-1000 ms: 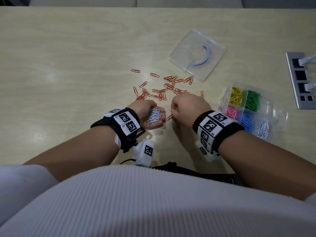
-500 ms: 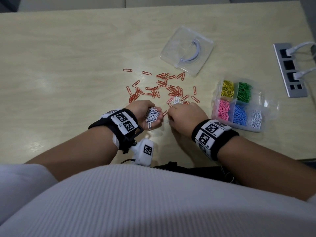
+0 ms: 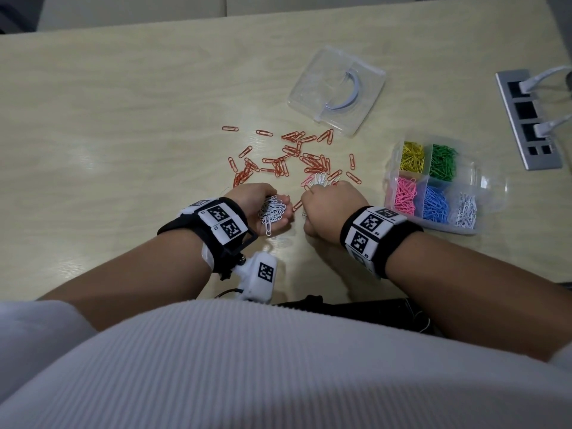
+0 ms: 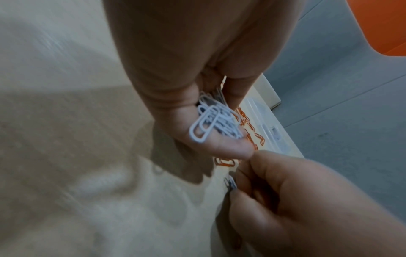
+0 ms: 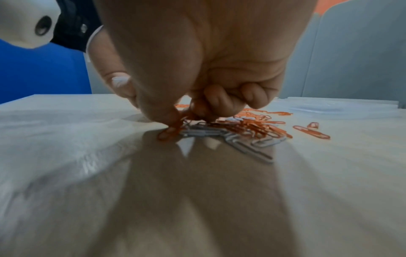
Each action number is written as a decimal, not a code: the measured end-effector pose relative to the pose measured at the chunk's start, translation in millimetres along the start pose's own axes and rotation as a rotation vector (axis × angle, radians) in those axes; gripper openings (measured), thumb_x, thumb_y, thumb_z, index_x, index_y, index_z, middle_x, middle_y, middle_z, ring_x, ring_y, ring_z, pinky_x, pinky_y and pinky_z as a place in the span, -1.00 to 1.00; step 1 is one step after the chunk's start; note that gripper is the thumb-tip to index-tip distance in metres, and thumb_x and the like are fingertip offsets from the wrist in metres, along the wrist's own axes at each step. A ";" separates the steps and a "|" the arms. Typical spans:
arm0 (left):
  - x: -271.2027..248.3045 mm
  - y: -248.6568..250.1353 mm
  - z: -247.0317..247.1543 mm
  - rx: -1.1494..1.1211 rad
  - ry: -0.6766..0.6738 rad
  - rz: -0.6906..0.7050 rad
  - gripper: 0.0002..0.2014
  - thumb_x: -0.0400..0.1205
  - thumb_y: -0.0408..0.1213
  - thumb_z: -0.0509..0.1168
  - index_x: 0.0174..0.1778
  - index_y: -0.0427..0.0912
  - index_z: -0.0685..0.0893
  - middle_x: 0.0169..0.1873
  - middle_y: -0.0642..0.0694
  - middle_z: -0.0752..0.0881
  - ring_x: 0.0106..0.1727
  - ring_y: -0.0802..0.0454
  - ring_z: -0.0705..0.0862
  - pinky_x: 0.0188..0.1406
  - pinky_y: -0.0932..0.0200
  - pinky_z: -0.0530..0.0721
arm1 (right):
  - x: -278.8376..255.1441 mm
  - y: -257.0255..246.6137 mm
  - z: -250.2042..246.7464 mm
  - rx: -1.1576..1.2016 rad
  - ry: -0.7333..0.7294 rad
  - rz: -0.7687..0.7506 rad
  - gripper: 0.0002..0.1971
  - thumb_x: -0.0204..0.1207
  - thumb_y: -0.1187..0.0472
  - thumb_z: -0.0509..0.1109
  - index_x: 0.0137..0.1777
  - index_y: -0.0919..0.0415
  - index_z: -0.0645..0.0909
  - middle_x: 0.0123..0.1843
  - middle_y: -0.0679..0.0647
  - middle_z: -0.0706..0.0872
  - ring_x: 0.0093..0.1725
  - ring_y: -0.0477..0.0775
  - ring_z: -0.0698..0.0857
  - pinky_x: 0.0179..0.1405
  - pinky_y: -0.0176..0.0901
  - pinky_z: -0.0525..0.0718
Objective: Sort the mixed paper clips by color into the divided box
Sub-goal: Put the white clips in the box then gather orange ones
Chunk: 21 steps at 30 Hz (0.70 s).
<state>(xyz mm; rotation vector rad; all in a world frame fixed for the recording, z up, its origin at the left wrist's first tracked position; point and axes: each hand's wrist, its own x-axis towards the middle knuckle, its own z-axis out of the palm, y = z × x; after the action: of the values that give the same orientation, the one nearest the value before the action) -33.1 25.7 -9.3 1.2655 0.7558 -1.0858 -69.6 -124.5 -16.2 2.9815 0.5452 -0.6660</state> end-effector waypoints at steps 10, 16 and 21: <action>1.8 0.5 16.7 0.096 -0.059 0.025 -0.77 0.70 -0.39 0.07 -0.10 -0.37 0.62 -0.36 -0.24 0.68 -0.39 -0.06 0.72 -0.36 0.07 0.77 | -3.1 0.3 -26.9 0.501 0.209 -0.062 -0.95 0.48 0.10 0.31 -0.18 0.02 0.56 -0.19 -0.13 0.56 -0.15 -0.04 0.53 -0.09 -0.15 0.48; -2.1 3.0 13.7 0.000 -0.069 -0.032 -0.62 0.75 -0.25 -0.03 -0.28 -0.26 0.59 -0.46 -0.17 0.64 -0.53 0.03 0.66 -0.46 0.23 0.71 | 15.6 32.0 -18.9 0.383 0.113 0.378 -0.73 0.60 0.09 0.25 0.14 0.26 0.58 0.05 0.19 0.64 0.07 0.22 0.63 -0.08 -0.09 0.50; -2.6 5.4 7.2 0.018 -0.043 -0.015 -0.61 0.76 -0.24 -0.01 -0.29 -0.26 0.61 -0.39 -0.18 0.66 -0.51 0.03 0.68 -0.45 0.21 0.72 | 25.6 28.4 -11.3 0.284 0.070 0.326 -0.72 0.60 0.14 0.29 0.22 0.29 0.54 0.12 0.22 0.61 0.12 0.26 0.63 -0.08 -0.06 0.50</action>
<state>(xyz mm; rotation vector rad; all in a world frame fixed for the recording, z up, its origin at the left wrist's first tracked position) -29.8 18.9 -3.6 1.2495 0.7254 -1.1305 -33.5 -141.3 -17.8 3.2518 -0.0442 -0.6587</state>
